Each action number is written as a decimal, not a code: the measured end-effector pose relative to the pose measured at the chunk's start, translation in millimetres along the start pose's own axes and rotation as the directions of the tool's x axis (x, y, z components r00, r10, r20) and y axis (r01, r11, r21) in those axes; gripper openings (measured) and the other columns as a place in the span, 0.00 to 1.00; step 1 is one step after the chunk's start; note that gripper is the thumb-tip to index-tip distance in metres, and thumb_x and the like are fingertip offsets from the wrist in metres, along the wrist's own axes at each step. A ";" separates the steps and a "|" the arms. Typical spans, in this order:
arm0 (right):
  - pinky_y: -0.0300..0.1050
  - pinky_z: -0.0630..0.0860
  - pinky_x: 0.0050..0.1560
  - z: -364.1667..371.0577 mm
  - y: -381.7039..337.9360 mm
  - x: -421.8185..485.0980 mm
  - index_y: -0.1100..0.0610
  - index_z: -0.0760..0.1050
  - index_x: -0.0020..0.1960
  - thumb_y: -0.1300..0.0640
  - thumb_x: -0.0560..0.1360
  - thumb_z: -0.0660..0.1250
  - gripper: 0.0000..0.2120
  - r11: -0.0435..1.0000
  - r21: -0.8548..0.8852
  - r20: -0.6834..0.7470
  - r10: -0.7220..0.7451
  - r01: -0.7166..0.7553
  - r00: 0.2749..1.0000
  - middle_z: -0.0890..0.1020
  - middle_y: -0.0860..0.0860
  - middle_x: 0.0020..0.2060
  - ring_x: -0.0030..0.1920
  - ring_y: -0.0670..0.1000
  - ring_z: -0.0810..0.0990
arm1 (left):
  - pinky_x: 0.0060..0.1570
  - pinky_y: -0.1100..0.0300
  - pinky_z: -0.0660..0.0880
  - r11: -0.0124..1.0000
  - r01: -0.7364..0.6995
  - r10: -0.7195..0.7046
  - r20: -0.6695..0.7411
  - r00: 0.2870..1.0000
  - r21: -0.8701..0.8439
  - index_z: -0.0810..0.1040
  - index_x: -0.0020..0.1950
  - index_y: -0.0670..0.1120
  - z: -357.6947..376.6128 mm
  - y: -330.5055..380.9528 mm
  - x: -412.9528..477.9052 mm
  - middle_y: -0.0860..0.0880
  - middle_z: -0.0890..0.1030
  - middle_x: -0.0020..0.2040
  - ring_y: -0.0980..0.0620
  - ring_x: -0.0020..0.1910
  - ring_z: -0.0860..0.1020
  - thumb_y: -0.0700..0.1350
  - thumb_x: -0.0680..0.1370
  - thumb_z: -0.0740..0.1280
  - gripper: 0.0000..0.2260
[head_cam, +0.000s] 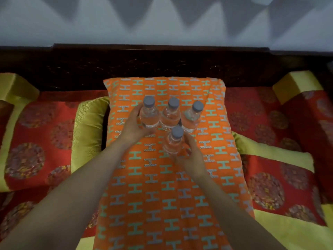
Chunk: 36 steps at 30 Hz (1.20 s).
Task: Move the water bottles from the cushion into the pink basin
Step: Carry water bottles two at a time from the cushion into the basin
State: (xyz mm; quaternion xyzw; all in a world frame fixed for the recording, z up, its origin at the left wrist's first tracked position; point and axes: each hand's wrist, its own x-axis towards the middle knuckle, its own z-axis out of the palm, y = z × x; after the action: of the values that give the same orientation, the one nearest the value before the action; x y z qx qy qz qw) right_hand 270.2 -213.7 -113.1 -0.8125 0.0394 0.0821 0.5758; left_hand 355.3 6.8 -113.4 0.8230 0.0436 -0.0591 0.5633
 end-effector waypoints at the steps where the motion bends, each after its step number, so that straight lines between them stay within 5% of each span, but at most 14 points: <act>1: 0.29 0.73 0.53 2.1 -0.4 -0.4 0.42 0.64 0.71 0.53 0.65 0.79 0.39 1.000 0.004 -0.004 -0.006 0.006 1.000 0.75 0.36 0.63 0.62 0.37 0.74 | 0.51 0.69 0.70 1.000 0.000 0.000 -0.005 1.000 -0.005 0.61 0.73 0.55 -0.4 -0.9 3.6 0.52 0.71 0.69 0.52 0.65 0.72 0.46 0.62 0.81 0.45; 7: 0.37 0.77 0.55 9.2 -14.0 1.7 0.36 0.67 0.63 0.55 0.66 0.78 0.33 0.998 0.030 -0.064 -0.045 0.047 0.997 0.79 0.38 0.58 0.58 0.39 0.79 | 0.47 0.67 0.73 0.999 -0.018 0.017 0.003 1.000 0.046 0.68 0.68 0.51 -0.6 5.9 16.5 0.61 0.76 0.53 0.56 0.52 0.77 0.45 0.62 0.81 0.37; 12: 0.33 0.77 0.47 10.8 -20.9 2.0 0.43 0.69 0.63 0.52 0.65 0.79 0.31 0.999 0.034 -0.090 -0.012 0.015 0.996 0.81 0.38 0.53 0.52 0.38 0.80 | 0.44 0.68 0.73 0.997 0.008 -0.006 -0.028 1.000 0.079 0.72 0.65 0.51 -8.1 7.8 -1.2 0.55 0.79 0.54 0.56 0.48 0.78 0.45 0.63 0.80 0.33; 16: 0.45 0.81 0.49 12.9 -22.5 -3.5 0.40 0.69 0.60 0.49 0.64 0.80 0.30 0.999 0.048 -0.148 0.025 -0.018 0.989 0.82 0.41 0.53 0.51 0.42 0.82 | 0.41 0.71 0.70 0.993 0.040 -0.034 -0.055 0.998 0.114 0.73 0.64 0.50 -23.2 2.9 -34.4 0.54 0.79 0.53 0.56 0.48 0.78 0.47 0.62 0.81 0.33; 21: 0.30 0.76 0.44 6.6 -31.2 -19.6 0.36 0.71 0.56 0.47 0.60 0.80 0.28 0.994 0.102 -0.190 0.063 -0.045 0.980 0.82 0.36 0.49 0.49 0.37 0.81 | 0.48 0.62 0.76 0.996 0.083 -0.079 -0.101 0.992 0.037 0.75 0.61 0.51 -42.6 4.3 -80.3 0.54 0.82 0.53 0.56 0.50 0.81 0.48 0.61 0.81 0.30; 26: 0.32 0.78 0.40 -12.8 -50.8 -39.4 0.47 0.76 0.59 0.53 0.63 0.79 0.26 0.995 0.095 -0.183 0.024 -0.006 0.983 0.84 0.39 0.46 0.45 0.41 0.83 | 0.46 0.66 0.75 0.998 0.055 -0.059 -0.129 0.990 -0.034 0.76 0.59 0.57 -55.7 30.0 -110.9 0.61 0.82 0.50 0.64 0.49 0.80 0.50 0.63 0.80 0.27; 32: 0.33 0.78 0.41 -50.3 -89.0 -71.0 0.33 0.76 0.50 0.50 0.64 0.79 0.21 0.996 -0.011 -0.246 -0.085 0.084 0.965 0.84 0.35 0.43 0.43 0.38 0.82 | 0.45 0.64 0.75 0.998 -0.061 0.061 -0.085 0.995 0.010 0.74 0.60 0.61 -61.6 71.8 -137.5 0.60 0.81 0.53 0.61 0.52 0.79 0.52 0.63 0.80 0.28; 36: 0.31 0.77 0.41 -78.8 -112.0 -102.2 0.37 0.77 0.56 0.50 0.63 0.79 0.23 0.992 -0.052 -0.337 -0.124 0.113 0.933 0.84 0.34 0.42 0.44 0.36 0.82 | 0.42 0.66 0.74 0.989 -0.138 0.142 -0.089 0.986 0.049 0.69 0.60 0.61 -57.6 100.6 -150.7 0.59 0.78 0.53 0.62 0.51 0.77 0.51 0.62 0.80 0.31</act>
State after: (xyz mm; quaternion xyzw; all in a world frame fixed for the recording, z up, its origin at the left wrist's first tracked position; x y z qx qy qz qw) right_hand 194.4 -253.6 34.8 -0.8244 0.0875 -0.0936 0.5513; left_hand 222.9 23.4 22.0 0.8377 0.0104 0.0179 0.5457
